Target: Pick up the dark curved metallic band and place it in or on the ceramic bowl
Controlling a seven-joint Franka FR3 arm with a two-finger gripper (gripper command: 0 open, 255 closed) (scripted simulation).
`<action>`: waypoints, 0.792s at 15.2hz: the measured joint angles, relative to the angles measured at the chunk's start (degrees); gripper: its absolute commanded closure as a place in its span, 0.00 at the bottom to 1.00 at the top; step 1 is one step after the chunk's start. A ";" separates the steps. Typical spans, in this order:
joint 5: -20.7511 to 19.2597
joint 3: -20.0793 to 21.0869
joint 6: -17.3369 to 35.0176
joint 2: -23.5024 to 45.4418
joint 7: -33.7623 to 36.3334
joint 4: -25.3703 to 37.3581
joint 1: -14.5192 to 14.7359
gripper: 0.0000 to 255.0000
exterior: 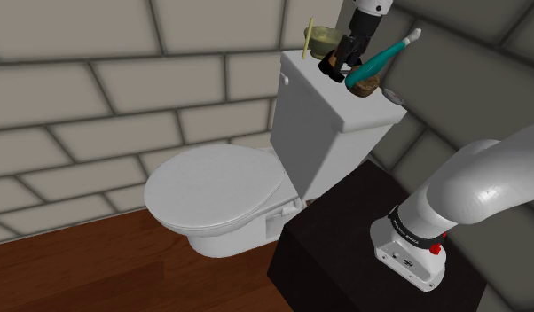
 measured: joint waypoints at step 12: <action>3.83 -3.93 9.28 12.61 -8.21 6.24 -0.20 0.00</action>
